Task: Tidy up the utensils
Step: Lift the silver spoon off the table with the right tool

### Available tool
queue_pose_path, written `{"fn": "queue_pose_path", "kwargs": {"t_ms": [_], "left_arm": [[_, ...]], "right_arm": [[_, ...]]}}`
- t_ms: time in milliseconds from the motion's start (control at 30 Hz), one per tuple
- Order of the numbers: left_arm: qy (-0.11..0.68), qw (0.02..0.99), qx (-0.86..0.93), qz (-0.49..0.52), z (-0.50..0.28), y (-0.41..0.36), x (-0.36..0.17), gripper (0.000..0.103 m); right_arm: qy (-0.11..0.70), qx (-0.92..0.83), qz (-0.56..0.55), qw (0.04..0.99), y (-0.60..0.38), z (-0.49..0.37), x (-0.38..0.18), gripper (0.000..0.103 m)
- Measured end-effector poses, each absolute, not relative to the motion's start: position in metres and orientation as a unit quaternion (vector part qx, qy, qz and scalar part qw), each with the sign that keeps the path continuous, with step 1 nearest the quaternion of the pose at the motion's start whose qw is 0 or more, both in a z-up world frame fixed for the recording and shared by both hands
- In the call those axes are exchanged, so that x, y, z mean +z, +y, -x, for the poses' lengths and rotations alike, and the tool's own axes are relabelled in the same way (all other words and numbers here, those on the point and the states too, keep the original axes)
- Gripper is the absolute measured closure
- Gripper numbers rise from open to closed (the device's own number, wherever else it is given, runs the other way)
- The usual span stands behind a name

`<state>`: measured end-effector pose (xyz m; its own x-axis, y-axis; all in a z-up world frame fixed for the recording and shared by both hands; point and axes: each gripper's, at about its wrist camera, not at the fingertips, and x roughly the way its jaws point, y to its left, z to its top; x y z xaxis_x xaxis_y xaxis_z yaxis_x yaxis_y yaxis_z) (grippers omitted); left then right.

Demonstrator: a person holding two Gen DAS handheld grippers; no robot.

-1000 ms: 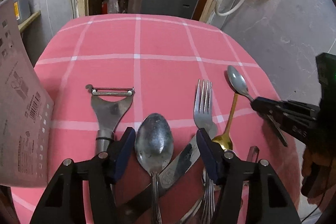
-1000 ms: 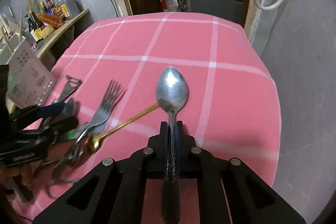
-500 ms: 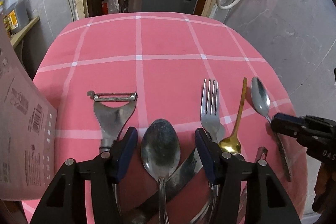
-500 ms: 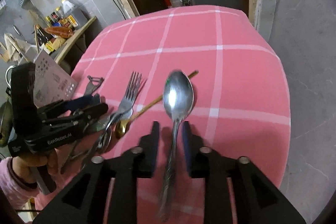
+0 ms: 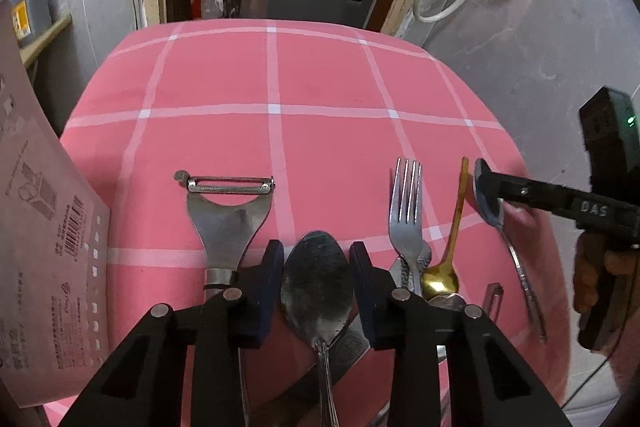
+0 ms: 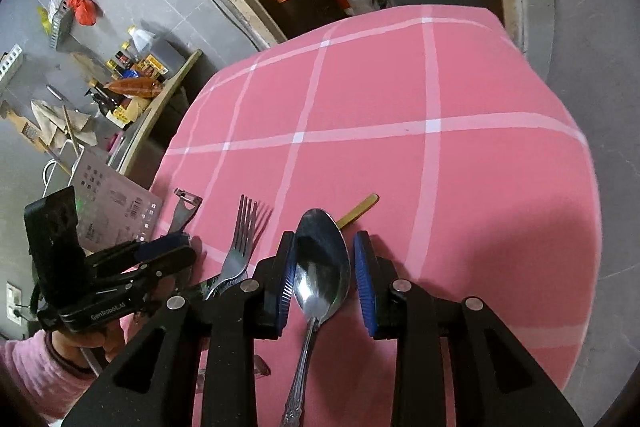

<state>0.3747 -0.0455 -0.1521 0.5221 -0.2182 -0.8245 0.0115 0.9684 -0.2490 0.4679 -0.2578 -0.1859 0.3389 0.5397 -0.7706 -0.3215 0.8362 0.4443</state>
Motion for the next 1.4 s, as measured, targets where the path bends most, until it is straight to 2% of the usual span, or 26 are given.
{"fn": "queue_pose_path", "kwargs": {"t_ms": [67, 133, 400, 767, 1400], "left_arm": [[0.487, 0.863, -0.073, 0.114, -0.374, -0.046, -0.152, 0.071], [0.49, 0.86, -0.082, 0.12, -0.372, -0.046, -0.152, 0.071], [0.509, 0.844, -0.109, 0.132, -0.358, -0.061, -0.149, 0.071], [0.493, 0.854, -0.123, 0.114, -0.33, -0.068, -0.139, 0.072], [0.429, 0.889, -0.143, 0.076, -0.274, -0.064, -0.086, 0.073]], "right_arm": [[0.51, 0.268, -0.104, 0.811, -0.255, -0.467, -0.188, 0.078], [0.511, 0.27, -0.102, 0.81, -0.254, -0.465, -0.189, 0.089], [0.509, 0.276, -0.111, 0.808, -0.258, -0.454, -0.188, 0.1], [0.492, 0.265, -0.118, 0.821, -0.262, -0.403, -0.171, 0.1], [0.419, 0.233, -0.101, 0.872, -0.254, -0.332, -0.12, 0.1]]}}
